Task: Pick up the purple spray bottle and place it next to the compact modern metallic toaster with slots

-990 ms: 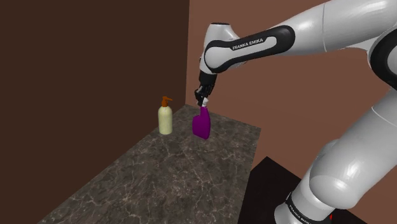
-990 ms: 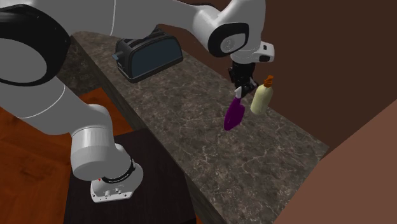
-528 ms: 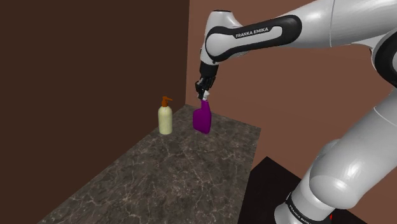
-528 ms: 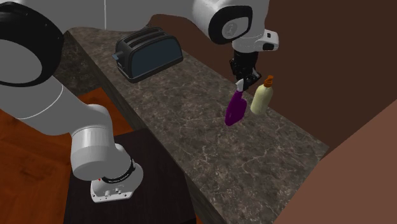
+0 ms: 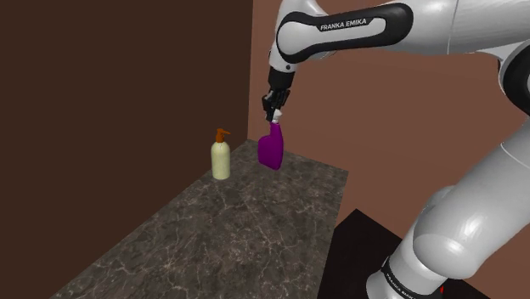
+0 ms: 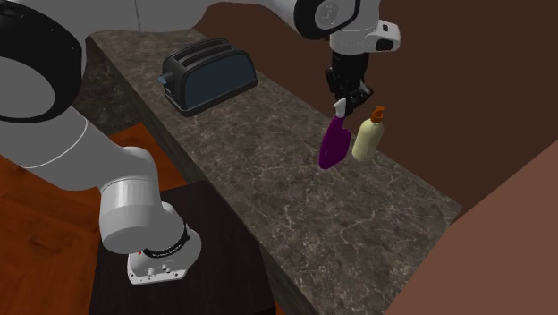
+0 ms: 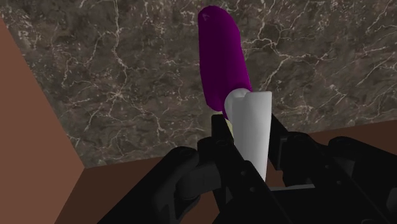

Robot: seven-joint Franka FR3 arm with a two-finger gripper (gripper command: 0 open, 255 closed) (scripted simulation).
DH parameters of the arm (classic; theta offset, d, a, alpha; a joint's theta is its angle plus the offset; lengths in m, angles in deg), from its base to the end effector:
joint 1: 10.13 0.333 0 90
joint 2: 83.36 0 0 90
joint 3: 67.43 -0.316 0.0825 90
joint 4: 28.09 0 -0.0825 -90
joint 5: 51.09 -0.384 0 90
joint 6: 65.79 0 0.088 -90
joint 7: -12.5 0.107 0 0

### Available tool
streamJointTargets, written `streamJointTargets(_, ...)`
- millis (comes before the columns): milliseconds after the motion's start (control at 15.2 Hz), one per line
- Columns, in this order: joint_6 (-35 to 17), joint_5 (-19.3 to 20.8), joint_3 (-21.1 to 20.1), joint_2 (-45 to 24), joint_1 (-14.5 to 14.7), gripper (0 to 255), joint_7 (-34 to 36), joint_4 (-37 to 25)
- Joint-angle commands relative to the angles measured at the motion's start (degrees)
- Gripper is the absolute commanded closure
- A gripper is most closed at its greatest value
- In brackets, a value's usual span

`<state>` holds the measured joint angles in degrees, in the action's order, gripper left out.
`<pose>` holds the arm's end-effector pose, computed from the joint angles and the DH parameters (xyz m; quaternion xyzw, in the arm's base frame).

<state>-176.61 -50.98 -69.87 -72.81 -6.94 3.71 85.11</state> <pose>0.5157 0.0521 0.5617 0.9895 0.1254 0.0710 0.0068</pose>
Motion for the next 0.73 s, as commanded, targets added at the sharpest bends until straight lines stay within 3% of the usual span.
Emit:
streamJointTargets(0, 1.7, 0.0, -0.1, -0.1, 0.0, 255, 0.1, -1.8)
streamJointTargets(660, 9.5, 0.0, -0.1, -1.0, 0.0, 255, 0.1, -10.4)
